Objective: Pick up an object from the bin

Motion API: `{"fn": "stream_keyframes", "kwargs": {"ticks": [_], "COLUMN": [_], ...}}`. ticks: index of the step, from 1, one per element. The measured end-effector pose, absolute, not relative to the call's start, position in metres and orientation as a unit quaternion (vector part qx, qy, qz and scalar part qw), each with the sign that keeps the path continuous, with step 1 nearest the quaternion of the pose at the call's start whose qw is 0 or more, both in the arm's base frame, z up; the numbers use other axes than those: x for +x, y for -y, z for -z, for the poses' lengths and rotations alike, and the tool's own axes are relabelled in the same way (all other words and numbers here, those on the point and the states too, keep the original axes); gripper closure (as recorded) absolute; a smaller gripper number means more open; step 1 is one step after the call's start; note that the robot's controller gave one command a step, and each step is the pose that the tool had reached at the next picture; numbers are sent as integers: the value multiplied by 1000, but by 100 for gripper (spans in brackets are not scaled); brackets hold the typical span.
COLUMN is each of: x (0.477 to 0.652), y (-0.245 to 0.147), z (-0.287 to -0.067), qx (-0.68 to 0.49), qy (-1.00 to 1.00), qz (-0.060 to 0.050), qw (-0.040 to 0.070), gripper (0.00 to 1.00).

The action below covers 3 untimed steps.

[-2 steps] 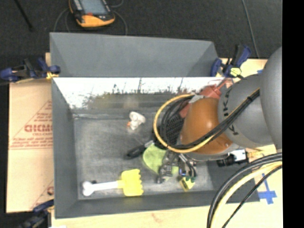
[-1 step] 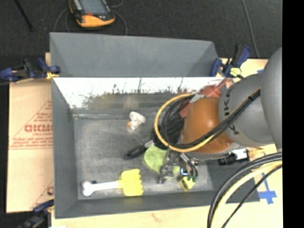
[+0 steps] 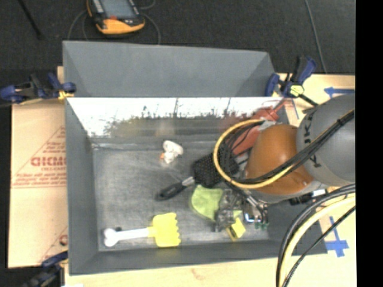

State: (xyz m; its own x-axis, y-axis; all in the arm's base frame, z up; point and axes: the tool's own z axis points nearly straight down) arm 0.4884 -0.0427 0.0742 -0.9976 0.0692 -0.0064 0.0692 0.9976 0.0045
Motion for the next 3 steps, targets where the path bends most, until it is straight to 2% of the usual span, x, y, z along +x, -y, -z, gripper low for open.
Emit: {"fn": "stream_keyframes", "kwargs": {"ticks": [1,2,3], "x": [487,492,497], "y": [67,21,3], "z": [-74,-80,-79], "qx": [16,-27,-7], "qy": [-1000,-1000,-1000], "qz": [-1,1,-3], "qw": [4,2,3], "gripper": [100,100,100]}}
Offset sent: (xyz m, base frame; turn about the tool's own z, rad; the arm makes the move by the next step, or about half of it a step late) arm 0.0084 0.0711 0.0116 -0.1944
